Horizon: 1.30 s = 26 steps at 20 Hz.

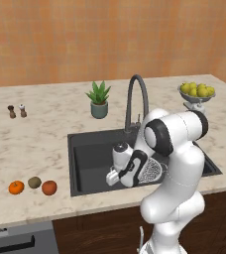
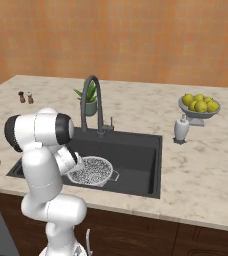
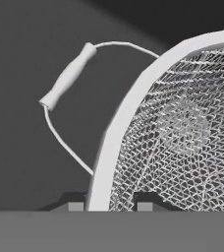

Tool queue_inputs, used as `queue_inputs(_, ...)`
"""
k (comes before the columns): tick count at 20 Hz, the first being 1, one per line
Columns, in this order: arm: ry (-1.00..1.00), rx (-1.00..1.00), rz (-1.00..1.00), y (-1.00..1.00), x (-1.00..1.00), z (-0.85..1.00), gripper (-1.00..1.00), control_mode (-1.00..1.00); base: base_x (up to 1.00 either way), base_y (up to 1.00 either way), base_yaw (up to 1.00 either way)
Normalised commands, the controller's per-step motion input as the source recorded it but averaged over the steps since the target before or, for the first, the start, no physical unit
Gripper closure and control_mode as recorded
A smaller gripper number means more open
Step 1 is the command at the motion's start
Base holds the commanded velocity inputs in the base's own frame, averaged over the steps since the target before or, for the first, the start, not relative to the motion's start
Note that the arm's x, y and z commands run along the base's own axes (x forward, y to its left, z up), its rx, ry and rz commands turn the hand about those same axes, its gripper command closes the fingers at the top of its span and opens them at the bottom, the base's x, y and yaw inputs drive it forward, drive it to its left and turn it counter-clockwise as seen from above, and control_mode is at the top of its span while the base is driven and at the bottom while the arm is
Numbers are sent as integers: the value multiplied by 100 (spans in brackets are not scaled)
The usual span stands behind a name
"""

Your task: Put the colander in the sink, put the orange, orange, kiwi in the colander, and turn on the sink faucet and pour water over the colander.

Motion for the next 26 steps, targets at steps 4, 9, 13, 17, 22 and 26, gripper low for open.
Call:
queue_inputs(4, 0, 0, 0, 0, 0, 0, -100, -100, 0, 0, 0)
queue_inputs(9, 0, 0, -2, 0, 1, 5, -100, -100, 0, 0, 0)
queue_inputs(13, 0, 0, -9, 1, 0, 48, -100, -100, 0, 0, 0)
queue_inputs(17, 1, 4, -10, 13, -6, 88, -100, -100, 0, 0, 0)
queue_inputs(22, 0, 3, -5, 38, -4, 78, -100, -100, 0, 0, 0)
queue_inputs(26, 0, 4, 0, 45, 0, 79, -100, -100, 0, 0, 0)
